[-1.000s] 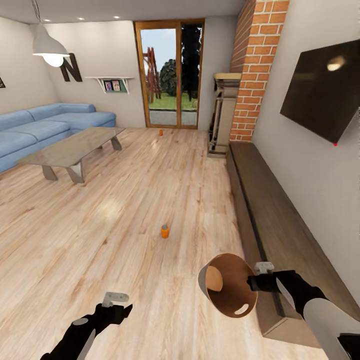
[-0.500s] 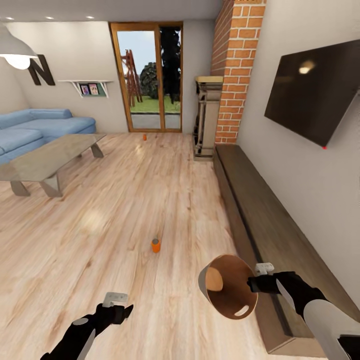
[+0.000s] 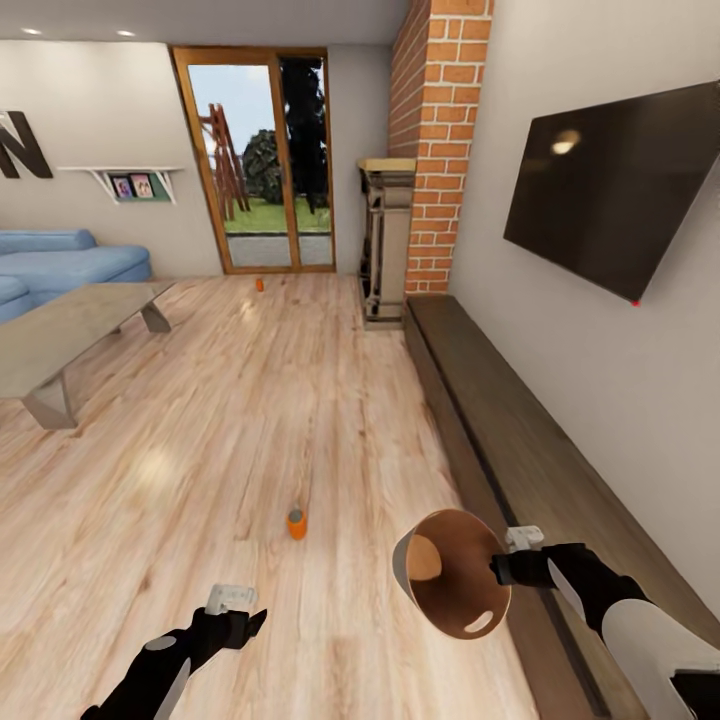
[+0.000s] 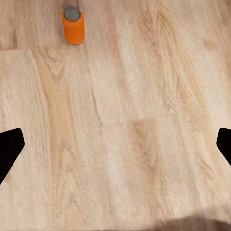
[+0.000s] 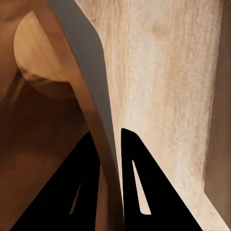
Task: Put the three can of soda from the living room inside the tash can in the kitchen.
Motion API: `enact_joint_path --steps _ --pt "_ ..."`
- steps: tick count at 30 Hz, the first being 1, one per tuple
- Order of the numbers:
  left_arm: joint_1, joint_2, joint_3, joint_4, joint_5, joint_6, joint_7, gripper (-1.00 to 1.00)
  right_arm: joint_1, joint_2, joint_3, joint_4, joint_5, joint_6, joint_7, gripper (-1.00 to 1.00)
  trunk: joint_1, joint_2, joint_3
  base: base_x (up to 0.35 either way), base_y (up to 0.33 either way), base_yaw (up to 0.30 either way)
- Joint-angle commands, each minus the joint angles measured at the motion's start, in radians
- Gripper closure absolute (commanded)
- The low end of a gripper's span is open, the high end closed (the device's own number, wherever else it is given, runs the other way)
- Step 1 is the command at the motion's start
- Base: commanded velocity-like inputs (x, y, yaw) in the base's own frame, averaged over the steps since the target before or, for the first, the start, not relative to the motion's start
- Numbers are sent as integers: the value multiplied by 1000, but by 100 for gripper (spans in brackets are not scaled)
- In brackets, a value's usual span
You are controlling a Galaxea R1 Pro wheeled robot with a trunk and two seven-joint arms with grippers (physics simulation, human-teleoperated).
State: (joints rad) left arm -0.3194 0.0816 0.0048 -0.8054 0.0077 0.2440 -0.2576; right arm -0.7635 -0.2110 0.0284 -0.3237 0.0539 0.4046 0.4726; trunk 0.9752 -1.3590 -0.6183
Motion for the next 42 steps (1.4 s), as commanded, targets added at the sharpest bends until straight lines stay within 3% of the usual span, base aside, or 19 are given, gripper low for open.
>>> enact_joint_path --steps 1,24,42 --pt "0 0 0 0 0 0 0 -100 0 0 -5 -1 -16 3 5 100 0 0 1 312 175 -168" --pt "-1 0 0 5 0 0 0 -100 0 2 -4 0 -16 3 2 100 0 0 14 312 168 -84" --pt "-1 0 0 6 0 -1 0 -100 0 2 -4 0 -15 2 1 100 0 0 15 314 24 -2"
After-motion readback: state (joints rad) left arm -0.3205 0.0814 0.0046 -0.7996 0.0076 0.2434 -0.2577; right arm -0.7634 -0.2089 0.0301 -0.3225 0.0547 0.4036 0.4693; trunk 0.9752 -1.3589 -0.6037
